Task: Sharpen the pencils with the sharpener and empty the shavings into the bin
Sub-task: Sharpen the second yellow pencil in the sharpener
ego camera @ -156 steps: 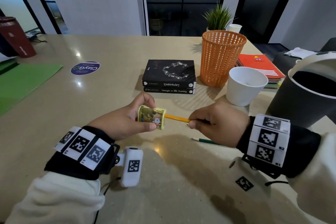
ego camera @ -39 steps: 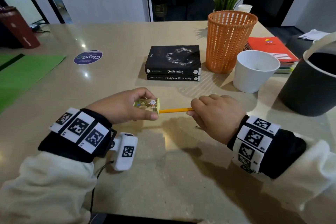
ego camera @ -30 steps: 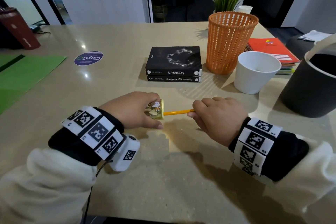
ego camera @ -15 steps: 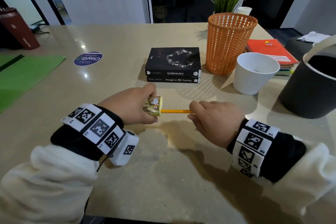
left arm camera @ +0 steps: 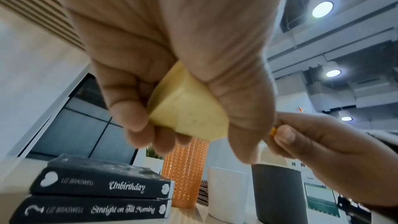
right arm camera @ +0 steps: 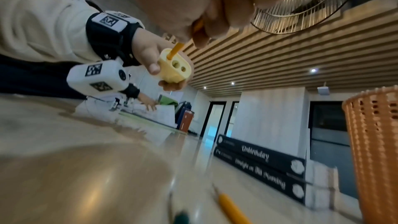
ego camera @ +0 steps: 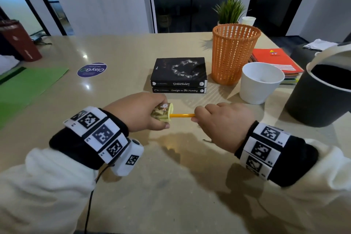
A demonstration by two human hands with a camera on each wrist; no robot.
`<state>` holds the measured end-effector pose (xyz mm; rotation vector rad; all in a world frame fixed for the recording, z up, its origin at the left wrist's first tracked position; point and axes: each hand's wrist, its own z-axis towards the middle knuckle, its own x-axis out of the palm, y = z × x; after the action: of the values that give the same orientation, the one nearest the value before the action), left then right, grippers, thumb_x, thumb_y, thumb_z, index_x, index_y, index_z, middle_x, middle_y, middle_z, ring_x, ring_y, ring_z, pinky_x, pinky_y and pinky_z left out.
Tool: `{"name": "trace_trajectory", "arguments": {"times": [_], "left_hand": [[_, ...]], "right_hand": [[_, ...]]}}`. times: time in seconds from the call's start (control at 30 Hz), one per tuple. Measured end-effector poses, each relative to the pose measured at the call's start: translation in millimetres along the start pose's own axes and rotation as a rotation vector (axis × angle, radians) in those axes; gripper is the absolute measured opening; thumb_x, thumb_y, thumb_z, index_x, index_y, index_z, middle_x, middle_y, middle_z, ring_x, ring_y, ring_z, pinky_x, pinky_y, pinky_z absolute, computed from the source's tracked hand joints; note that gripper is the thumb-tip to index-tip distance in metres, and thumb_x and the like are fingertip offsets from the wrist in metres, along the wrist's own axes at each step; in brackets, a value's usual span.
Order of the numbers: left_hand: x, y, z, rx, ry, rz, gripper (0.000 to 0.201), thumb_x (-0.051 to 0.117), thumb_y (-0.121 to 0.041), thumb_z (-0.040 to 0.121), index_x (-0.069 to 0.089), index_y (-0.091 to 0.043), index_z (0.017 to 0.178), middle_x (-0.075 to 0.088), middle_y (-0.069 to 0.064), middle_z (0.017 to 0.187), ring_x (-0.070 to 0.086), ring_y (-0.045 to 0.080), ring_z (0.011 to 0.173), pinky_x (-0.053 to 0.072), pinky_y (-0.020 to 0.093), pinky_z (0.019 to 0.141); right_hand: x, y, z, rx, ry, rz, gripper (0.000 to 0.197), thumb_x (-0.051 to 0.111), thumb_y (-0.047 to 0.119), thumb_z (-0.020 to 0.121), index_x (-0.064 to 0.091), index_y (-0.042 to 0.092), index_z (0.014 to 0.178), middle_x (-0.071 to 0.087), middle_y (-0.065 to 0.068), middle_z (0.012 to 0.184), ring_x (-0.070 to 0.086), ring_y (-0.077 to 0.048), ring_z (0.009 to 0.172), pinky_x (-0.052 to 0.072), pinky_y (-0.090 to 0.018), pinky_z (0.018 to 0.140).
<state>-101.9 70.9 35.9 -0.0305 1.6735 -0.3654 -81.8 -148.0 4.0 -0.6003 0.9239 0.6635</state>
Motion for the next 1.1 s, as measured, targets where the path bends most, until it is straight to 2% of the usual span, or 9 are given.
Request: {"name": "trace_trajectory", "arguments": {"times": [0.1,0.17,0.23,0.33,0.47,0.63,0.8,1.0,1.1], "left_hand": [[-8,-5,3,0.044,-0.130,0.094,0.034,0.068,-0.047,0.073,0.045,-0.028,0.089,0.052,-0.010,0.077,0.051,0.013,0.073,0.037,0.024,0.059],[-12,-9,5,0.091,-0.224,0.162,0.036,0.068,-0.048,0.074,0.046,-0.027,0.093,0.051,-0.009,0.081,0.047,0.014,0.075,0.032,0.025,0.057],[-15,-12,7,0.135,-0.281,0.263,0.041,0.067,-0.050,0.073,0.049,-0.023,0.098,0.050,-0.007,0.087,0.042,0.013,0.079,0.027,0.027,0.062],[-16,-14,7,0.145,-0.263,0.334,0.044,0.064,-0.053,0.074,0.050,-0.022,0.102,0.051,-0.006,0.092,0.040,0.012,0.083,0.028,0.027,0.066],[-20,-21,4,0.026,-0.136,0.193,0.037,0.063,-0.054,0.075,0.050,-0.023,0.091,0.053,-0.008,0.078,0.050,0.015,0.072,0.037,0.029,0.060],[-26,-21,4,-0.053,0.090,-0.139,0.026,0.064,-0.049,0.076,0.054,-0.026,0.077,0.054,-0.009,0.066,0.052,0.009,0.061,0.040,0.026,0.061],[-27,-21,0,-0.036,0.289,-0.367,0.026,0.066,-0.037,0.078,0.062,-0.014,0.090,0.065,-0.006,0.069,0.060,0.013,0.066,0.046,0.025,0.065],[-25,-30,0,0.009,0.029,0.020,0.030,0.062,-0.050,0.077,0.044,-0.026,0.076,0.048,-0.009,0.069,0.046,0.010,0.061,0.033,0.028,0.057],[-21,-31,3,0.032,-0.073,0.096,0.033,0.063,-0.051,0.076,0.042,-0.027,0.087,0.047,-0.011,0.074,0.045,0.005,0.066,0.032,0.026,0.055]], "right_hand": [[-12,0,10,0.092,0.084,-0.013,0.033,0.033,0.037,0.088,0.049,0.014,0.070,0.044,0.003,0.042,0.033,-0.023,0.028,0.017,-0.015,0.037],[-15,-2,15,0.132,0.135,0.025,0.034,0.031,0.039,0.094,0.043,0.018,0.070,0.038,0.004,0.046,0.032,-0.024,0.039,0.016,-0.019,0.038],[-18,-8,18,0.215,0.316,0.276,0.037,0.031,0.039,0.097,0.036,0.020,0.066,0.039,0.004,0.054,0.040,-0.021,0.054,0.022,-0.029,0.045],[-30,-14,23,0.354,0.473,0.605,0.038,0.036,0.038,0.097,0.045,0.020,0.064,0.048,0.005,0.062,0.048,-0.012,0.062,0.036,-0.028,0.061],[-35,-16,26,0.167,0.325,0.162,0.031,0.032,0.041,0.095,0.053,0.019,0.098,0.058,-0.001,0.084,0.059,-0.026,0.086,0.042,-0.032,0.067],[-30,-18,23,-0.135,-0.009,-0.232,0.027,0.044,0.037,0.085,0.058,0.014,0.087,0.059,-0.003,0.068,0.057,-0.026,0.056,0.037,-0.027,0.049],[-29,-21,21,-0.163,-0.048,-0.186,0.030,0.037,0.036,0.090,0.054,0.014,0.080,0.057,-0.003,0.061,0.055,-0.026,0.050,0.036,-0.027,0.047],[-28,-20,25,-0.063,0.014,-0.070,0.030,0.040,0.033,0.082,0.058,0.016,0.067,0.049,0.001,0.041,0.044,-0.021,0.029,0.035,-0.019,0.033],[-29,-17,24,-0.007,0.104,-0.015,0.037,0.028,0.040,0.092,0.050,0.015,0.076,0.047,0.001,0.046,0.046,-0.026,0.040,0.026,-0.018,0.041]]}}
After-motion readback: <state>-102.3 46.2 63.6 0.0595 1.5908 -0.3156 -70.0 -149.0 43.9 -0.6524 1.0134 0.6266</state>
